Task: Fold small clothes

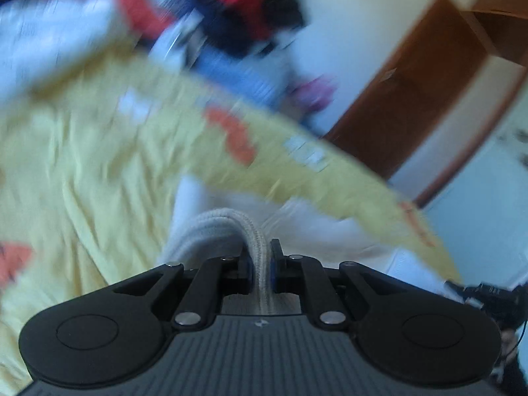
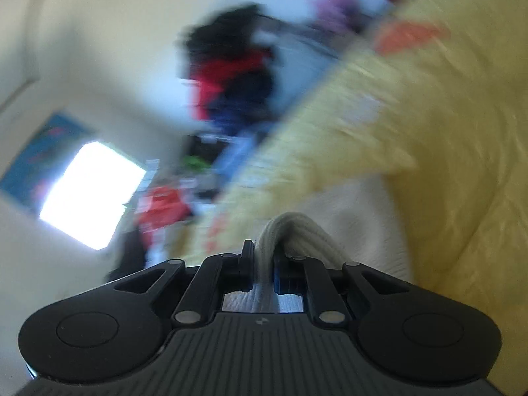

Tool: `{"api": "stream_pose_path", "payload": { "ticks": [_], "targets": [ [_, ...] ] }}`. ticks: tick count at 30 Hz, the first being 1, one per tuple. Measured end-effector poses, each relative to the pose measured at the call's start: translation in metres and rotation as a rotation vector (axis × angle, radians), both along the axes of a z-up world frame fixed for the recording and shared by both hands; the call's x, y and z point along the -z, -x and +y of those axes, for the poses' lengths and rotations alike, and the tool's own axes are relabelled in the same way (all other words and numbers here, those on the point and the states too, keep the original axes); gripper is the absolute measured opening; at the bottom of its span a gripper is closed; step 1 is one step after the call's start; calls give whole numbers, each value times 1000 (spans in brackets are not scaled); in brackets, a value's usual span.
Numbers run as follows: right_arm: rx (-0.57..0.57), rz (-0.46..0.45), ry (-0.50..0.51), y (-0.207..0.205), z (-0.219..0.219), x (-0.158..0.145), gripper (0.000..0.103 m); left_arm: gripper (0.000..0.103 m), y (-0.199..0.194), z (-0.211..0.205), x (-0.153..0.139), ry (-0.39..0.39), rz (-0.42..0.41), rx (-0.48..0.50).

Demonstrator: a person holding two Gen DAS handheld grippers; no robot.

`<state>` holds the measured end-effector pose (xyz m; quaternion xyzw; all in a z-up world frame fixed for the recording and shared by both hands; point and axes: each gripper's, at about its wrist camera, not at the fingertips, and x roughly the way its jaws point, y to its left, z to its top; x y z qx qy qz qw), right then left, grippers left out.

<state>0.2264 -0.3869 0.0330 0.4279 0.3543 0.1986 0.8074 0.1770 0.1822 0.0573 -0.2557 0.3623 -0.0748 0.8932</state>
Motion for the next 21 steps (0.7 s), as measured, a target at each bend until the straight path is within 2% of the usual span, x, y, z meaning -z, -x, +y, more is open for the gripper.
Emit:
{"api": "stream_pose_path", "payload": {
  "ticks": [2, 3, 7, 9, 11, 12, 14, 15, 17, 18, 19, 21],
  "targets": [
    [13, 77, 43, -16, 10, 24, 16, 8, -4, -7, 7, -33, 3, 3],
    [9, 78, 50, -19, 13, 27, 16, 8, -4, -9, 4, -48, -14, 13],
    [-6, 9, -19, -30, 12, 9, 16, 8, -10, 1, -21, -21, -107, 22],
    [-3, -23, -19, -43, 12, -3, 16, 9, -22, 6, -23, -19, -123, -31],
    [12, -18, -5, -55, 11, 0, 16, 10, -39, 7, -10, -48, -101, -60],
    [28, 9, 22, -64, 12, 8, 26, 10, -48, 6, 3, -67, -48, -64],
    [101, 109, 100, -70, 13, 26, 27, 11, -56, 9, 28, -17, 93, -91],
    [107, 130, 85, -70, 13, 32, 30, 12, -49, 12, 30, 32, 77, -100],
    [132, 96, 28, -55, 13, 25, 51, 29, -28, 17, 23, 95, 18, -85],
    [134, 71, 15, -47, 12, 18, 74, 58, -18, 21, 17, 116, -3, -61],
    [130, 39, 15, -37, 11, 10, 82, 82, -10, 25, 11, 123, -20, -60],
    [119, -43, 42, -12, 8, -7, 81, 86, 18, 36, -7, 105, -103, -122]
  ]
}}
